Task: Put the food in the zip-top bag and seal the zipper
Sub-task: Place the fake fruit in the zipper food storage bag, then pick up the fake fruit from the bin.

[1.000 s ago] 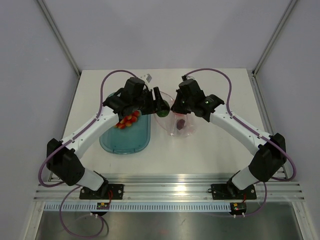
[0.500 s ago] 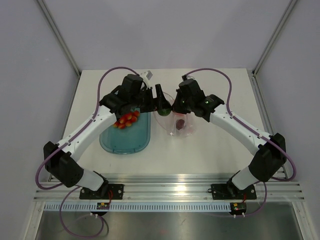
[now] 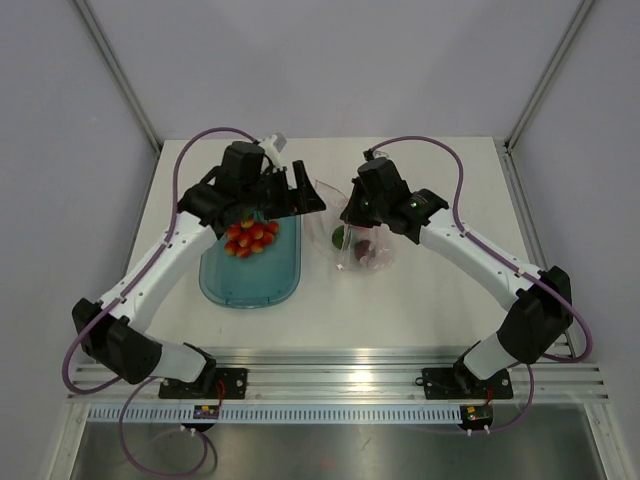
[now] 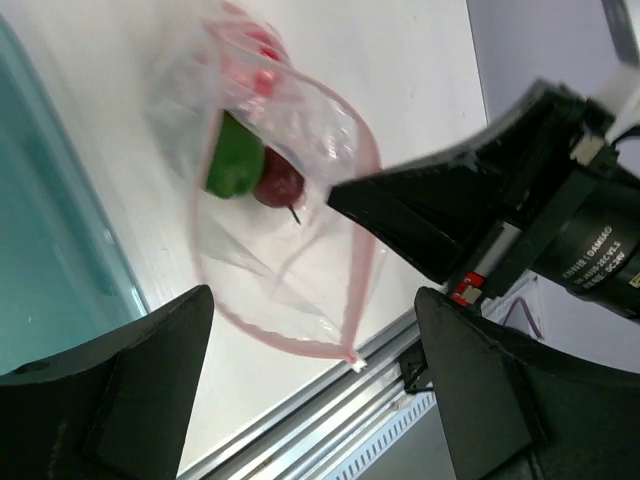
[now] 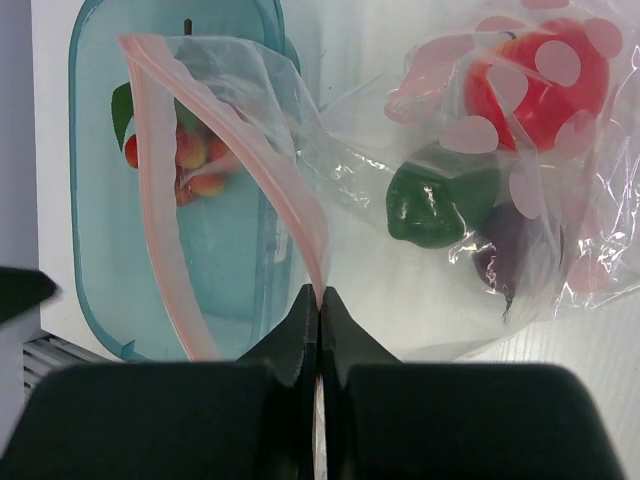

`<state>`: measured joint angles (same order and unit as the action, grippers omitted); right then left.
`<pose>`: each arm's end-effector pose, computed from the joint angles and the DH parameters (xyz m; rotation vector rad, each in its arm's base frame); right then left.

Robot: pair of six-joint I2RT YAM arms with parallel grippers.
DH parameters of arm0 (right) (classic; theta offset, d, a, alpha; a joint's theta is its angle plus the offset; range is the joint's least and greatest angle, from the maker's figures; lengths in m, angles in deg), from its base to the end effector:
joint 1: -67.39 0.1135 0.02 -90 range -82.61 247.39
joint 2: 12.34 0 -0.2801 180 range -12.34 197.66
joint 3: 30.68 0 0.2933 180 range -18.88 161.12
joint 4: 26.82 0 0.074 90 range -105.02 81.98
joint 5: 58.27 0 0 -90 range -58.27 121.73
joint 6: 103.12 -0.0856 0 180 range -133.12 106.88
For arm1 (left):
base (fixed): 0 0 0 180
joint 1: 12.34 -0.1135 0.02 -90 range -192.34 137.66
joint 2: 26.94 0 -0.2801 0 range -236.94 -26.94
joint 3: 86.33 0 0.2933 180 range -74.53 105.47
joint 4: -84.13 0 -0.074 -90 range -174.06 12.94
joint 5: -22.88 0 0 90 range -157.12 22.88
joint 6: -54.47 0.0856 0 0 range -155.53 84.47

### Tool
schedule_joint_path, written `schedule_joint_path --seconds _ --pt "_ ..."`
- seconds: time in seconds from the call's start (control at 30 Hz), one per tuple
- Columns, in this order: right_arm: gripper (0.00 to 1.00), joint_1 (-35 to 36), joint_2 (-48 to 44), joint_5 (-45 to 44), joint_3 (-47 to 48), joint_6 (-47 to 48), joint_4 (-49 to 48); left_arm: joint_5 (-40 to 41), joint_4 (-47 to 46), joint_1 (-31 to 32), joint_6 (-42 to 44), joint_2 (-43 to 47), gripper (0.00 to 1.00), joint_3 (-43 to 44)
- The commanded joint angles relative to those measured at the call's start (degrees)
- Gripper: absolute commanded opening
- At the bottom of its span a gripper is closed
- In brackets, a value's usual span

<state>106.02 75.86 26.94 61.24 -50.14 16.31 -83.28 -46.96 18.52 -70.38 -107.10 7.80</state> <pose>0.3380 0.2610 0.3114 0.0133 2.3287 0.5979 0.3181 -0.2178 0.3708 0.0905 2.3158 -0.9292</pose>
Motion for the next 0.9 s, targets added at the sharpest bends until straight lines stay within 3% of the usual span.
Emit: schedule_joint_path --seconds 0.0,0.07,0.13,0.2,0.33,0.43,0.57,0.87 --pt "0.0 0.7 -1.5 0.8 0.6 1.8 0.0 -4.6 0.5 -8.8 3.1 6.6 0.84 0.0" --pt "0.0 0.7 -1.7 0.6 0.5 2.1 -0.1 -5.1 3.6 -15.8 5.1 7.6 0.84 -0.6" --pt "0.0 0.7 -2.1 0.7 -0.1 2.0 -0.9 -2.1 7.1 -18.5 9.1 5.7 0.84 0.0" --pt "0.0 0.7 -2.2 1.2 -0.8 1.9 -2.2 -6.6 7.5 -21.7 12.6 2.1 0.91 0.7" --pt "0.0 0.7 -1.5 1.3 -0.6 1.9 -2.3 5.7 13.4 -21.1 14.4 -12.6 0.82 8.8" --pt "0.0 0.7 -0.6 1.3 0.5 2.3 -2.2 5.4 9.7 -21.1 15.5 -15.5 0.83 8.6" --pt "0.0 0.7 0.7 1.0 1.6 3.4 -1.8 18.8 10.0 -20.9 15.2 -21.7 0.83 10.7" --pt "0.0 0.7 1.6 1.7 1.4 3.0 -2.6 22.5 8.5 -19.8 14.0 -32.3 0.8 18.7"
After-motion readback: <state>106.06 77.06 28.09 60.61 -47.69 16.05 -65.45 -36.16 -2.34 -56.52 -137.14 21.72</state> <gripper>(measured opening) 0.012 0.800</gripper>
